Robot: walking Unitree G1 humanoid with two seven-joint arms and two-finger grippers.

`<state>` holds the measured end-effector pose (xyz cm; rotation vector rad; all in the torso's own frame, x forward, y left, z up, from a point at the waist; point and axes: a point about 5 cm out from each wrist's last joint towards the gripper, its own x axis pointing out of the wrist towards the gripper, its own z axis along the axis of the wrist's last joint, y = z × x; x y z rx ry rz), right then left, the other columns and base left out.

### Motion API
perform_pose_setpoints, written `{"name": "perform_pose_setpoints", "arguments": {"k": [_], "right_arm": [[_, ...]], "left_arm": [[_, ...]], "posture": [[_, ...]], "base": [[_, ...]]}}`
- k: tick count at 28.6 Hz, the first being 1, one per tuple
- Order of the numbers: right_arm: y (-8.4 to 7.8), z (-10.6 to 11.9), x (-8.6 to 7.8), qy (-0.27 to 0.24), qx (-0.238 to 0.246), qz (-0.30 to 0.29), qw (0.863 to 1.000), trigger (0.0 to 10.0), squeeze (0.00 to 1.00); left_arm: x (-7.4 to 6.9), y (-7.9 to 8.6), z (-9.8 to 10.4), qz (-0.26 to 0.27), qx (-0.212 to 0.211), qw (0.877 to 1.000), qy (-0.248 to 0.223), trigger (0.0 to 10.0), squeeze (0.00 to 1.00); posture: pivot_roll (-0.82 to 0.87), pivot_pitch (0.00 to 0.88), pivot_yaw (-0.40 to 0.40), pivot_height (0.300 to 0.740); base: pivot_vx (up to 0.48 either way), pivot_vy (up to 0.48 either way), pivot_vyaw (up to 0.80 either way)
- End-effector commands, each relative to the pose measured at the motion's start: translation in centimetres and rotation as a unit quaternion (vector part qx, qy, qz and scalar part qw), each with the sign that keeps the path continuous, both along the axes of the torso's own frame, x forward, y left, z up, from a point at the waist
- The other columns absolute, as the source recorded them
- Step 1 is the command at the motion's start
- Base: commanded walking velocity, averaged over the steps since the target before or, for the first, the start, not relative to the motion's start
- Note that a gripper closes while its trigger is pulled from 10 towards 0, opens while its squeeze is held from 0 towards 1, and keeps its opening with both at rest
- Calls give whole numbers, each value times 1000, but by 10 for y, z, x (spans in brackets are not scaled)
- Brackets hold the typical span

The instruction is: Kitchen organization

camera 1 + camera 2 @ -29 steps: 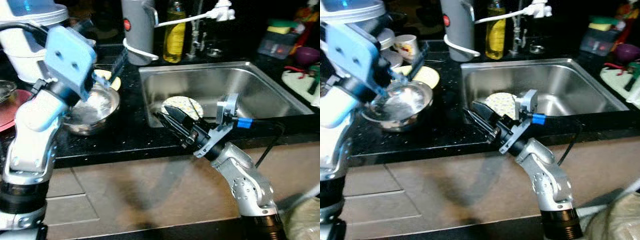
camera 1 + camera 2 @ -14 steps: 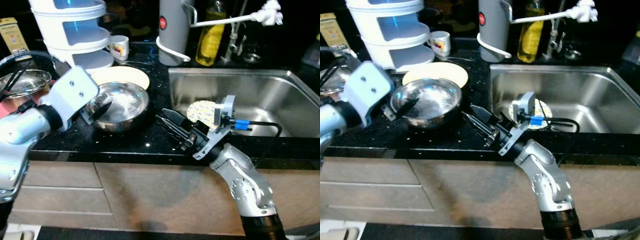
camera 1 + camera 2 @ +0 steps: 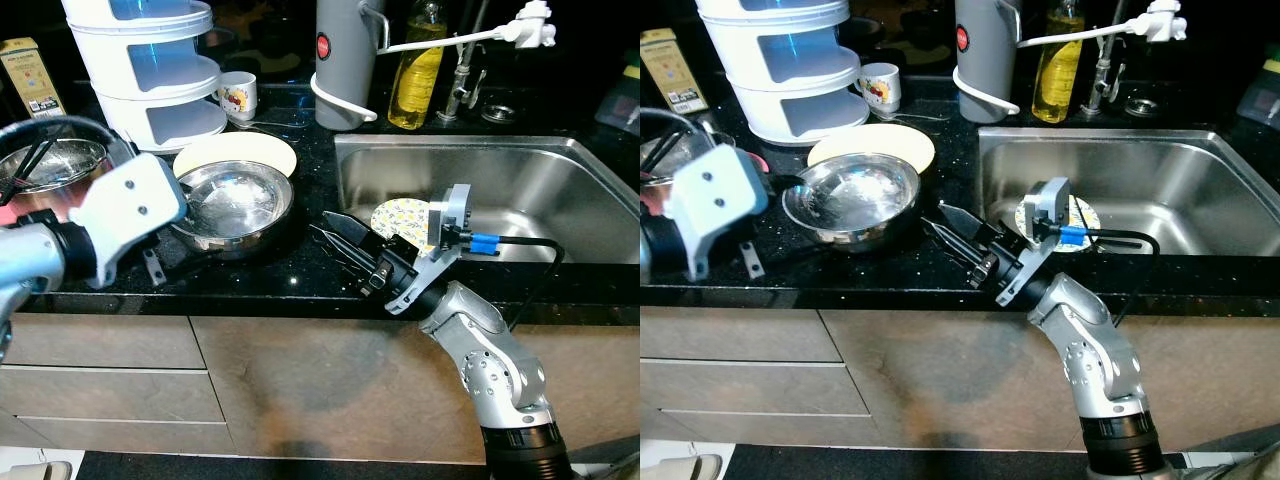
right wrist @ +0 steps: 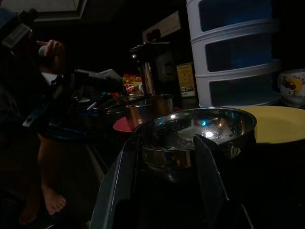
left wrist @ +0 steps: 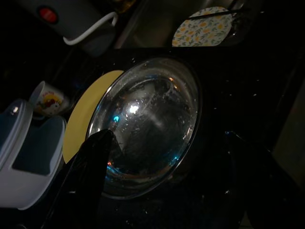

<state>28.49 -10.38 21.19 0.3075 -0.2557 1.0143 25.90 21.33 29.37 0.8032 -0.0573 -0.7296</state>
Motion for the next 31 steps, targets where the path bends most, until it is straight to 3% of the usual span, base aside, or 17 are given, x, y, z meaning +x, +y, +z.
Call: {"name": "perform_pose_setpoints", "arguments": {"k": [1,5,8,16,20,26,27,28,29,31], "right_arm": [[0,0,0,-1,-6,-5,1000,10000,0],[0,0,0,0,-7,-7,1000,10000,0],[0,-1,0,1,-7,-8,1000,10000,0],[1,1,1,-2,-8,-16,1000,10000,0],[-1,1,2,-4,-11,-25,1000,10000,0],[-2,2,3,-6,-13,-33,999,10000,0],[-3,2,3,-6,-14,-35,999,10000,0],[-3,2,3,-7,-14,-36,999,10000,0],[-3,3,4,-6,-14,-37,999,10000,0],[-3,3,4,-7,-14,-39,999,10000,0]], "left_arm": [[0,5,-1,-6,22,1000,16,10000,0],[4,10,-6,-4,34,999,35,10000,0],[19,15,-12,10,41,999,27,10000,0],[45,5,-22,-22,41,998,45,10000,0],[49,3,-35,-57,58,992,97,10000,0],[49,2,-44,-87,82,984,134,10000,0],[50,1,-44,-92,82,983,138,8392,0],[50,1,-44,-95,82,982,141,8392,0],[51,0,-42,-97,79,982,140,0,0],[51,0,-40,-100,79,982,139,0,0]], "posture": [[90,23,-40,740],[89,25,-39,740],[90,26,-41,740],[78,21,-34,740],[72,21,-28,740],[69,18,-29,740],[69,18,-29,740],[69,18,-29,740],[71,17,-29,740],[71,17,-29,740]], "base": [[0,0,0],[0,0,0],[0,0,0],[0,0,0],[0,0,0],[0,0,0],[0,0,0],[0,0,0],[0,0,0],[0,0,0]]}}
